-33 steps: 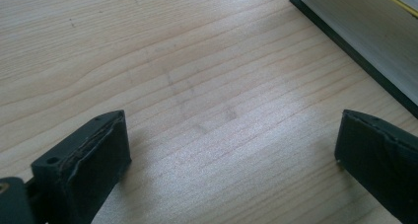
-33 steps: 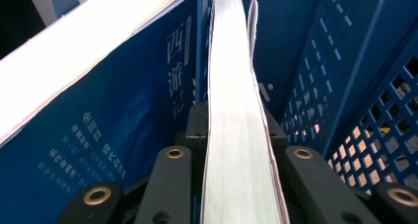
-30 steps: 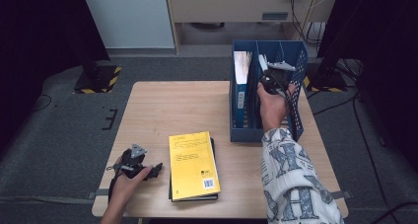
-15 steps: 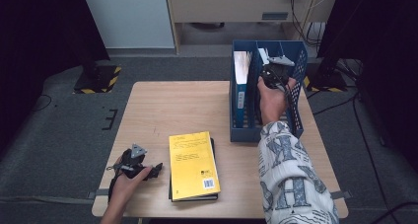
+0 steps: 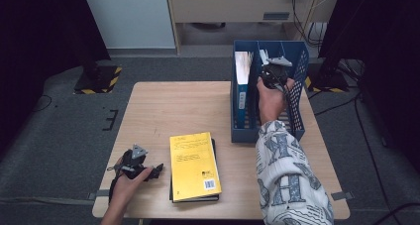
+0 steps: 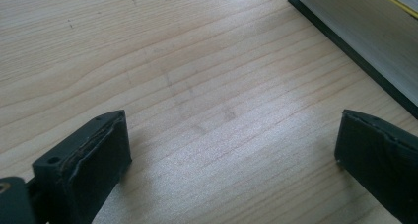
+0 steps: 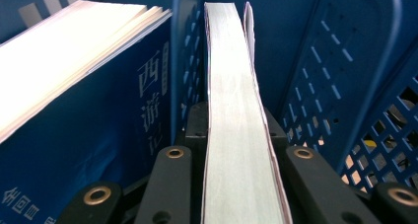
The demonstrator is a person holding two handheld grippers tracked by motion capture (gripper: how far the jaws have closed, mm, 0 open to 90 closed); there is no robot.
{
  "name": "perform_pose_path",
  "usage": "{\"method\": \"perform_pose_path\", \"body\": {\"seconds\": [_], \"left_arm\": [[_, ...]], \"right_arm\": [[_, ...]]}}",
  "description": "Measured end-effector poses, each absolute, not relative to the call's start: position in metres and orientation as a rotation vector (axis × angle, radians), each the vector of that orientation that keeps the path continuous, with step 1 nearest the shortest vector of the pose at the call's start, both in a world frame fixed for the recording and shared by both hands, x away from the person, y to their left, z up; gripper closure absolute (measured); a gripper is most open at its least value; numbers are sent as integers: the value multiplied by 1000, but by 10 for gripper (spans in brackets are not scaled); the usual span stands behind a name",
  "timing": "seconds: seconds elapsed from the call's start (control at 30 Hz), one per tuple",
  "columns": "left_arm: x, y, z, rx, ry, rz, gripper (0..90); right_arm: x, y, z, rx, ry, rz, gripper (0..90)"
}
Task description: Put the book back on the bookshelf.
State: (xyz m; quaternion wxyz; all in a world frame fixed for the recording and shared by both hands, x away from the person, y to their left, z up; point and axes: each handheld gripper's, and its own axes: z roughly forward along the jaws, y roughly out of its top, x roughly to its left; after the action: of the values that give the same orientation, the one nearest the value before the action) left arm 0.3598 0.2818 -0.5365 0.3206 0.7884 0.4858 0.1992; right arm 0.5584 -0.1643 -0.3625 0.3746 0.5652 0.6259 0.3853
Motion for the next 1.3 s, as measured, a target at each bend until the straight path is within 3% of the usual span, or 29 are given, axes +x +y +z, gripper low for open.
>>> {"method": "perform_pose_path", "body": {"seconds": [0.53, 1.03, 1.3], "left_arm": [[360, 282, -537, 2073, 1274, 524, 0], [361, 281, -537, 2074, 1269, 524, 0], [361, 281, -537, 2071, 1271, 521, 0]], "right_arm": [[558, -163, -361, 1442, 1642, 994, 724], [525, -174, -348, 1339, 1706, 1125, 518], [510, -180, -351, 1329, 1727, 1175, 534]]}}
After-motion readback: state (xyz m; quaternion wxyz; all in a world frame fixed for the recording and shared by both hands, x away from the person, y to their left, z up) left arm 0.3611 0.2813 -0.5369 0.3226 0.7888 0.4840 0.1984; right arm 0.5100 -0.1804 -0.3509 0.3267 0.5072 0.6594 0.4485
